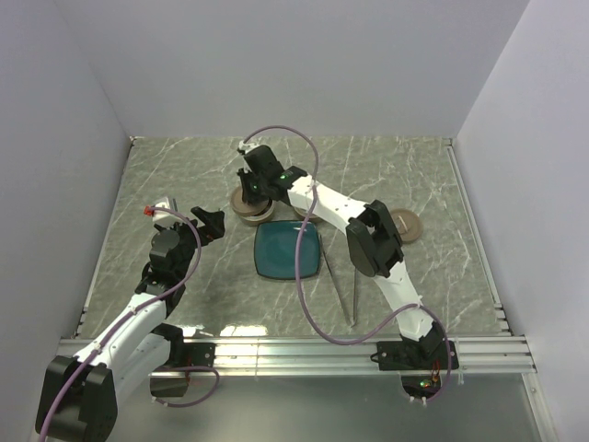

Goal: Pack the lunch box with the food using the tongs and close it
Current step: Put the lid back on the lunch box

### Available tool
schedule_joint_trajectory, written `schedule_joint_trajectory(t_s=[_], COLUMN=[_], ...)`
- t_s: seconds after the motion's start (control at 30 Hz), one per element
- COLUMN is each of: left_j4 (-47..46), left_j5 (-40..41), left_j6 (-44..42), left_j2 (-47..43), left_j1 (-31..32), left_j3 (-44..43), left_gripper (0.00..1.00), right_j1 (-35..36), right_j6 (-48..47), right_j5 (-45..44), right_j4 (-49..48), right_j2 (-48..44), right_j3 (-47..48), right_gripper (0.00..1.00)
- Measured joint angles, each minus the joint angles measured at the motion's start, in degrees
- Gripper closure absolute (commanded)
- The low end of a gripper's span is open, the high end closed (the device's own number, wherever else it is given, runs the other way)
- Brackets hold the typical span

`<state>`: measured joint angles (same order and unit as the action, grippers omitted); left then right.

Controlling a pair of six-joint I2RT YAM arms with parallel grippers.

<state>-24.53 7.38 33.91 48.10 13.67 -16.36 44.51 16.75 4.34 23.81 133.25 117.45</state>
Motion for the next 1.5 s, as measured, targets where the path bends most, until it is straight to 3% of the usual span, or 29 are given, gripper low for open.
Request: schedule_joint_trajectory(t_s=[0.63,1.37,1.43,1.5], left_j4=[0.00,0.00,0.00,0.00], left_j5=[-0.02,-0.02,-0.02,0.00], left_j6=[0.00,0.00,0.00,0.02], left_j2=[-0.52,-0.70,-0.70,-0.70], left_j1=[0.00,0.00,0.00,0.00], left_j3=[0.00,0.00,0.00,0.00], left_gripper=[0.01,0.00,0.01,0.01], right_j1=[0.26,-1.05,-1.11,-1.16], right_j6=[1.55,3.98,4.11,4.26], right_j5=[-3.67,-1.29,-1.27,-1.25], right_j4=[-8.66,-14.82,-15.56,-15.93], right_j2=[-6.23,-8.00,-8.31,-8.55], right_j3=[-13.31,-18.88,-19.56,-19.98], right_gripper=[1.00,1.00,0.98,0.87])
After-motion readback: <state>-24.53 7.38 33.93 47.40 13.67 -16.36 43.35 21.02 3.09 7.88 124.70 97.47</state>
